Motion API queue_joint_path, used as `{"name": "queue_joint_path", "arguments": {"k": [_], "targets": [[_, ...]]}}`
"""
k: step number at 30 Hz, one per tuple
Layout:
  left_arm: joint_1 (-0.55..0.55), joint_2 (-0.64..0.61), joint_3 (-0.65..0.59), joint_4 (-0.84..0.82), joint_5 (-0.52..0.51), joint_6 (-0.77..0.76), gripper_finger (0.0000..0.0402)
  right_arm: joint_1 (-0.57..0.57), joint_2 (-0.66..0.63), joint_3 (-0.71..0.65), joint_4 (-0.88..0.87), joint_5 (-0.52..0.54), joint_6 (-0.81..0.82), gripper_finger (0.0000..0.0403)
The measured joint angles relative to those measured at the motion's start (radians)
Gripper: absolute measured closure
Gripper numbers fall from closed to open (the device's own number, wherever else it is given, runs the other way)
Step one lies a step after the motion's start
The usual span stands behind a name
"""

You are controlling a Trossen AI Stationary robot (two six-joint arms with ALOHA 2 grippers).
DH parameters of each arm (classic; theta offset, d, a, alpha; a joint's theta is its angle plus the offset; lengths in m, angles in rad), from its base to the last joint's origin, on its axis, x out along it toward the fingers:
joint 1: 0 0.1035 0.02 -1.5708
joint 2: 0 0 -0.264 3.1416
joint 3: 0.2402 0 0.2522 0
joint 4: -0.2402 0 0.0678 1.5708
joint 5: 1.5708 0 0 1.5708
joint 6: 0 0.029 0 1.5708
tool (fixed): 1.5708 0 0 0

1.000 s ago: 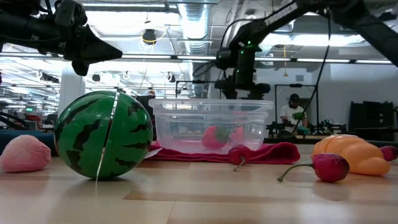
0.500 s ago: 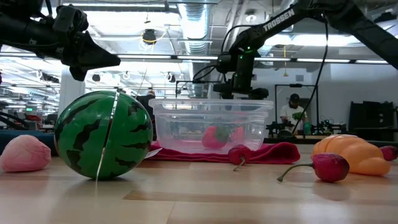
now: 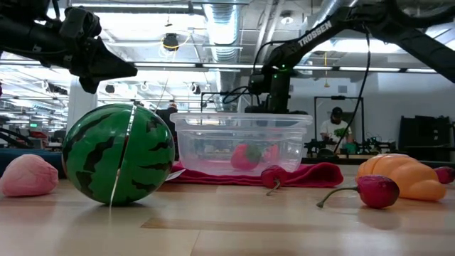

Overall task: Pick and placing Produce into tupperware
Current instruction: Put the apple in the transparent bin

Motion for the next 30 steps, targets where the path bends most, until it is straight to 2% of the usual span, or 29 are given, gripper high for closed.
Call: {"name": "queue_joint_path", "arguments": {"k": [25,30], "targets": [[0.0,0.0,0.0,-0.024,0.003,-0.009,0.0401,-0.011,0.076,-0.007,0.065,-0.062,0.003,0.0025],[0.0,0.0,0.0,-0.025,0.011,-0.009,0.0402,-0.011,0.076,-0.009,0.034,-0.09,0.004,0.0033]]}}
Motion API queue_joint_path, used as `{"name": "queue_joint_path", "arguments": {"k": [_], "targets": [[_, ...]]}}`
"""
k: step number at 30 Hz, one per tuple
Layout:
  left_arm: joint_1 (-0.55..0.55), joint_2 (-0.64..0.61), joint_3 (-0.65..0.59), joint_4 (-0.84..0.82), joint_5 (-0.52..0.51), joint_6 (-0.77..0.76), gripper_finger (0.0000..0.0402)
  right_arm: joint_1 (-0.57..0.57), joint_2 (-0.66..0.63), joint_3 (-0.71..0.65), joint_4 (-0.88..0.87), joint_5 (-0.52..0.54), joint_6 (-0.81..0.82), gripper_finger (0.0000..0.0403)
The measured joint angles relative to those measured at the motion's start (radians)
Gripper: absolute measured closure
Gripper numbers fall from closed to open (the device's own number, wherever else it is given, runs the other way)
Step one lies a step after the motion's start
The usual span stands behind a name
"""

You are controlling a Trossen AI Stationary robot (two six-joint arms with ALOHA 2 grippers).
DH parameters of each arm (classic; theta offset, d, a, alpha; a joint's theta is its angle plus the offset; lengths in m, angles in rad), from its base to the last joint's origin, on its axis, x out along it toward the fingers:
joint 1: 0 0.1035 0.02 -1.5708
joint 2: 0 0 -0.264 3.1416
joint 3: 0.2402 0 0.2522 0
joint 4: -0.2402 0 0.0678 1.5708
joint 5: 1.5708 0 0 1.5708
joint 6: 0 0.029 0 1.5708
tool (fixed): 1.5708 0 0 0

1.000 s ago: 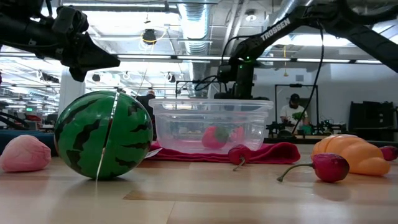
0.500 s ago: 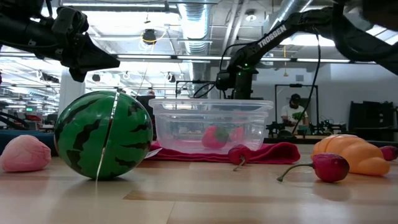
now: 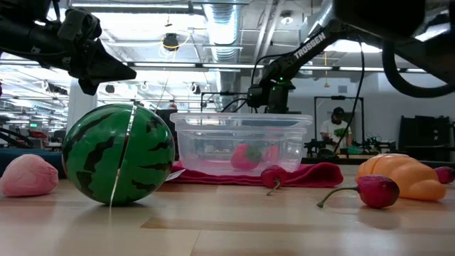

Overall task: Pick and placing Produce into tupperware
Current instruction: Put the apple in the transparent bin

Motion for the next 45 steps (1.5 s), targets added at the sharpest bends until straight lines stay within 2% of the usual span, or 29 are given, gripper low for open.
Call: {"name": "queue_joint_path", "arguments": {"k": [13,28,45], "targets": [[0.0,0.0,0.0,-0.002,0.006,-0.003,0.0401,0.0,-0.001,0.0,-0.004,-0.027,0.018,0.0081],[0.0,0.0,0.0,-0.018,0.006,-0.01,0.0401,0.0,-0.002,0.0,-0.004,-0.036,0.012,0.01],[0.0,0.0,0.0,-0.018,0.006,-0.011,0.0401,0.024,-0.002,0.0,-0.013,-0.042,-0.009,0.0101]]}}
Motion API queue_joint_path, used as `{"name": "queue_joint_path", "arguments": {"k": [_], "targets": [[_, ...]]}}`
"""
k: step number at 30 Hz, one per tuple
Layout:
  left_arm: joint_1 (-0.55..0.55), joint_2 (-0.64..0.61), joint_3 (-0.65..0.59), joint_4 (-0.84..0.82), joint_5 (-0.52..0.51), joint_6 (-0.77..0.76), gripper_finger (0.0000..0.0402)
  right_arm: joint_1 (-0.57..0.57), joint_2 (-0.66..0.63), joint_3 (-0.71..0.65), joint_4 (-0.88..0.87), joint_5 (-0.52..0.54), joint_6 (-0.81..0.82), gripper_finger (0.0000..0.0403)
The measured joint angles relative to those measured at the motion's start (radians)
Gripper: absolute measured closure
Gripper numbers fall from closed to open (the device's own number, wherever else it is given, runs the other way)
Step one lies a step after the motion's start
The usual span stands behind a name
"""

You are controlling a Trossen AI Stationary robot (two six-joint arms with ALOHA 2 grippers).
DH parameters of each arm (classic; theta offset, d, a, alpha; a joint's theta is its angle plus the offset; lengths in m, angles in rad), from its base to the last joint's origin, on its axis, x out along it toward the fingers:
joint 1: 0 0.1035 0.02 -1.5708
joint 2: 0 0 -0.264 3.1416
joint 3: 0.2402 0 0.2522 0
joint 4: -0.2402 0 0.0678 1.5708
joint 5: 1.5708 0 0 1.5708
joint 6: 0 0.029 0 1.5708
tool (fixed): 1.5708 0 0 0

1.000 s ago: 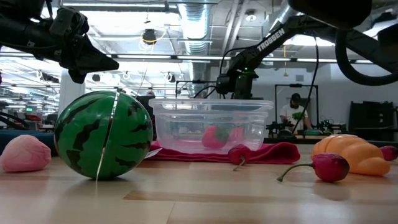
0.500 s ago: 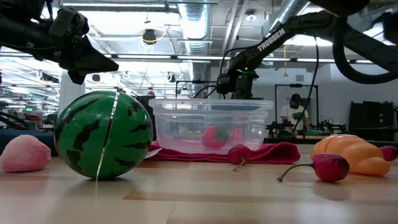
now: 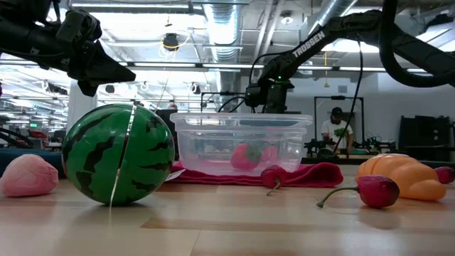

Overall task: Pick and placing Produce into tupperware
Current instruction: Put the apple in the transparent bin

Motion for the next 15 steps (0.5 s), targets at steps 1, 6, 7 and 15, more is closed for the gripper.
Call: {"name": "queue_joint_path", "arguments": {"k": [1,6,7,15], "targets": [[0.0,0.0,0.0,0.0,0.0,0.0,0.0401,0.001,0.0,0.0,0.0,0.0,0.0,0.0101],[0.0,0.0,0.0,0.0,0.0,0.0,0.0401,0.009,-0.001,0.0,-0.005,0.0,-0.011,0.0101],[0.0,0.0,0.0,0.0,0.0,0.0,0.0402,0.011,-0.001,0.0,-0.011,0.0,-0.015,0.0101],[0.0,0.0,0.0,0.0,0.0,0.0,0.0401,0.027,-0.006,0.001,-0.025,0.001,-0.038,0.0102]]}}
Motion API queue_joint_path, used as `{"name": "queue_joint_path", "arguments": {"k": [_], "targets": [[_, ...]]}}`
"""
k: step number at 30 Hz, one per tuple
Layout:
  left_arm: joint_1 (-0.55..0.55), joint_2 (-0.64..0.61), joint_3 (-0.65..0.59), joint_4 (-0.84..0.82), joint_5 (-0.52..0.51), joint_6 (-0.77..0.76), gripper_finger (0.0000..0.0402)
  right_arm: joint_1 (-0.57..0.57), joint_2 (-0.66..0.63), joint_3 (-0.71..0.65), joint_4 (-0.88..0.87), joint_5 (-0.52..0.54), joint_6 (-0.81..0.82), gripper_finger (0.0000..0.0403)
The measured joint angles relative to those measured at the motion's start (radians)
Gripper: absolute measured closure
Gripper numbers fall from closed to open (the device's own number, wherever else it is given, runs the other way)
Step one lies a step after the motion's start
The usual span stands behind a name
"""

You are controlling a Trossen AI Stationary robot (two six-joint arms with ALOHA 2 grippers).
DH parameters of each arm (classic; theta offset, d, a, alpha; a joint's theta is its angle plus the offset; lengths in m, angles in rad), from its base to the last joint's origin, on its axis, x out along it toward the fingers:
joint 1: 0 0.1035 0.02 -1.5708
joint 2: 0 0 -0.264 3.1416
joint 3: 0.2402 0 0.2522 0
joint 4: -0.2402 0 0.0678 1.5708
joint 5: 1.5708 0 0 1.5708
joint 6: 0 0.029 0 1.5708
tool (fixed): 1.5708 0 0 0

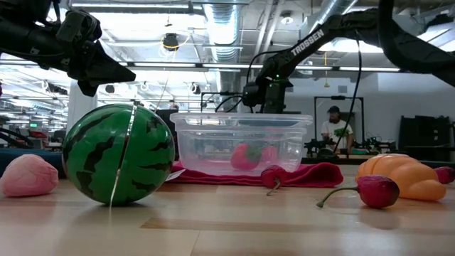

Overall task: Pick and placing Produce into tupperware
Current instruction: Put the apple in the transparent bin

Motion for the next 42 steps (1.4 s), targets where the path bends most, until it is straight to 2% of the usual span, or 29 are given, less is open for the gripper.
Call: {"name": "queue_joint_path", "arguments": {"k": [11,18,25,30,36,42], "targets": [[0.0,0.0,0.0,0.0,0.0,0.0,0.0401,0.018,-0.004,0.116,-0.089,0.003,-0.025,0.0102],[0.0,0.0,0.0,0.0,0.0,0.0,0.0401,0.084,-0.004,0.215,-0.19,0.003,-0.033,0.0102],[0.0,0.0,0.0,-0.001,0.002,-0.016,0.0401,0.205,-0.004,0.305,-0.327,0.004,-0.056,0.0102],[0.0,0.0,0.0,-0.016,0.056,-0.029,0.0401,0.314,-0.004,0.364,-0.376,0.005,-0.062,0.0102],[0.0,0.0,0.0,-0.03,0.07,-0.081,0.0401,0.465,-0.003,0.38,-0.378,0.004,-0.075,0.0102],[0.0,0.0,0.0,-0.03,0.075,-0.057,0.0401,0.598,-0.003,0.379,-0.384,0.004,-0.067,0.0101]]}}
